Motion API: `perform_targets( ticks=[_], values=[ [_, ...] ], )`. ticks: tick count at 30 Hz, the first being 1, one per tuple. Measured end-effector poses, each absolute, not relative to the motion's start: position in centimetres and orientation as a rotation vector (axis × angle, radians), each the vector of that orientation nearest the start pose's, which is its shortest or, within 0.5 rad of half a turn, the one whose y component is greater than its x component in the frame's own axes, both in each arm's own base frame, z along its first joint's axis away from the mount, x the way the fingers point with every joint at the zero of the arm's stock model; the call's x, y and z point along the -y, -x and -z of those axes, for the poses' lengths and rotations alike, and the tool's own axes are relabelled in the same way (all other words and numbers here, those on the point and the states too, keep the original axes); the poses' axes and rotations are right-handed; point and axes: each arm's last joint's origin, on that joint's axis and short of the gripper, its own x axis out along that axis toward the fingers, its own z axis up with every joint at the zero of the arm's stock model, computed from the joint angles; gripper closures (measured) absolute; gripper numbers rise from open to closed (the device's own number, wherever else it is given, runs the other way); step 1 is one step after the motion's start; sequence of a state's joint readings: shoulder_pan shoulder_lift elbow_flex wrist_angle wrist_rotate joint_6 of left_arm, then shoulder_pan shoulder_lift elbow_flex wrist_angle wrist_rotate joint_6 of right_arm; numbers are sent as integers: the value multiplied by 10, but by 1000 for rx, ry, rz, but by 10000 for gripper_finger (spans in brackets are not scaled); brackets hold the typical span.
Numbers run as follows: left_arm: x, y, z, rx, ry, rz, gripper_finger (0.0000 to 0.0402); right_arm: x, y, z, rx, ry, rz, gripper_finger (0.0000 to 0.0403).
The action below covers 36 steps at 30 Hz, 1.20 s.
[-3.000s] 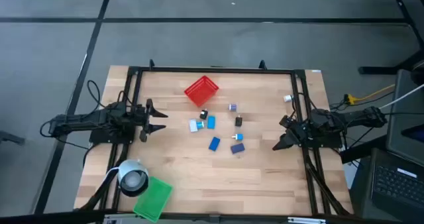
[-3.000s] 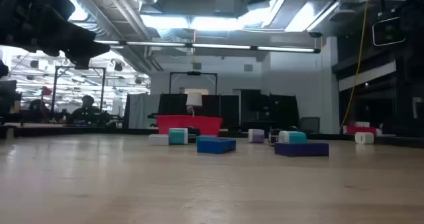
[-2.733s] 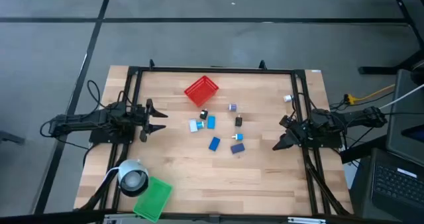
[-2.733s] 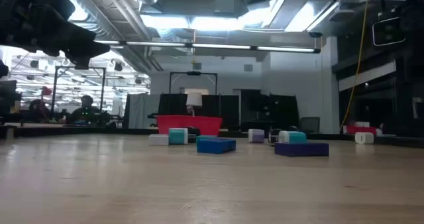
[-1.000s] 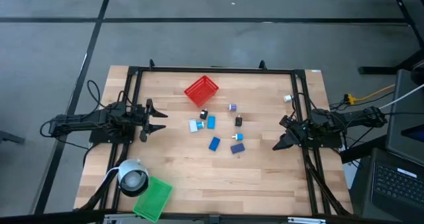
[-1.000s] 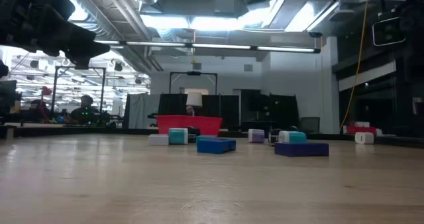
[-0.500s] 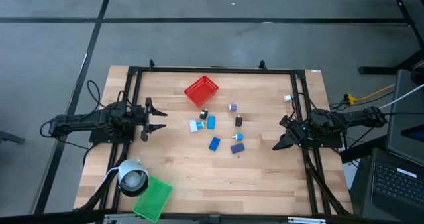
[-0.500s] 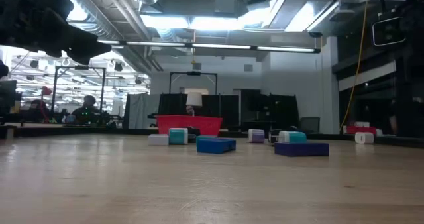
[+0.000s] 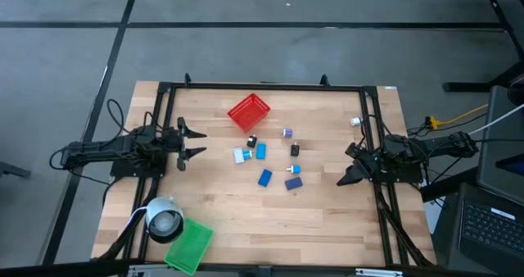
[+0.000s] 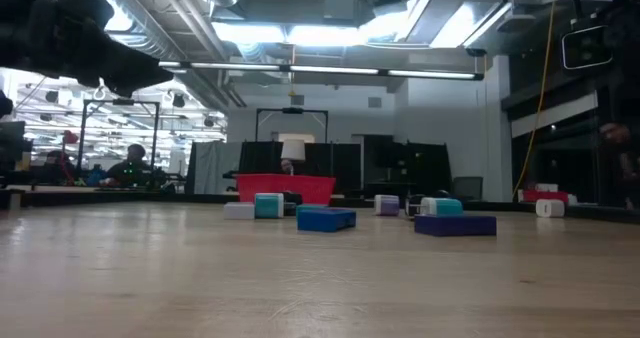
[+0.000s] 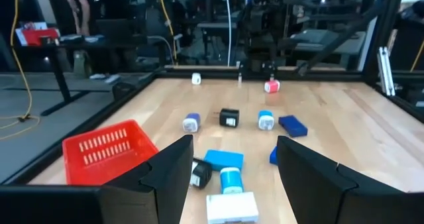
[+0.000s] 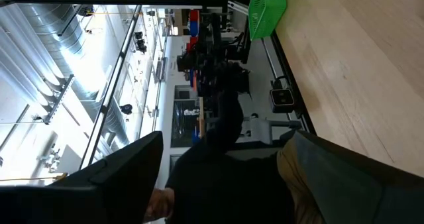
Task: Pick & Place Office items
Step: Put the white digital clock into the green bin
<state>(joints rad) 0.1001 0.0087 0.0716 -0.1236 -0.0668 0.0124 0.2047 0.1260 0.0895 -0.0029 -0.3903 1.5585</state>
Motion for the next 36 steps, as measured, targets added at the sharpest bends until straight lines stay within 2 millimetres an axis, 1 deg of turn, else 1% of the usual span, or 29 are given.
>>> perform_targets(
  ticks=[9, 22, 24, 28, 30, 32, 34, 36],
  values=[
    [-11, -93, -183, 25, 39, -149, 190, -31, -95, -184, -494, -1512, -437, 58],
    [-11, -93, -183, 28, 67, -173, 190, -31, -95, -184, -494, -1512, -437, 58],
    [-11, -93, -183, 28, 68, -173, 190, -29, -96, -184, -440, -1520, -383, 58],
    [-11, -93, -183, 28, 68, -173, 190, -21, -100, -182, -214, -1528, -131, 58],
    [-11, -93, -183, 28, 68, -173, 190, -16, -101, -181, -75, -1388, 34, 58],
    [-11, -93, -183, 28, 68, -173, 190, -11, -102, -179, 10, -1139, 187, 58],
    [-11, -93, -183, 29, 67, -174, 190, -8, -101, -180, 36, -843, 280, 58],
    [-11, -93, -183, 28, 67, -174, 190, -7, -101, -180, 2, -564, 297, 58]
  ],
)
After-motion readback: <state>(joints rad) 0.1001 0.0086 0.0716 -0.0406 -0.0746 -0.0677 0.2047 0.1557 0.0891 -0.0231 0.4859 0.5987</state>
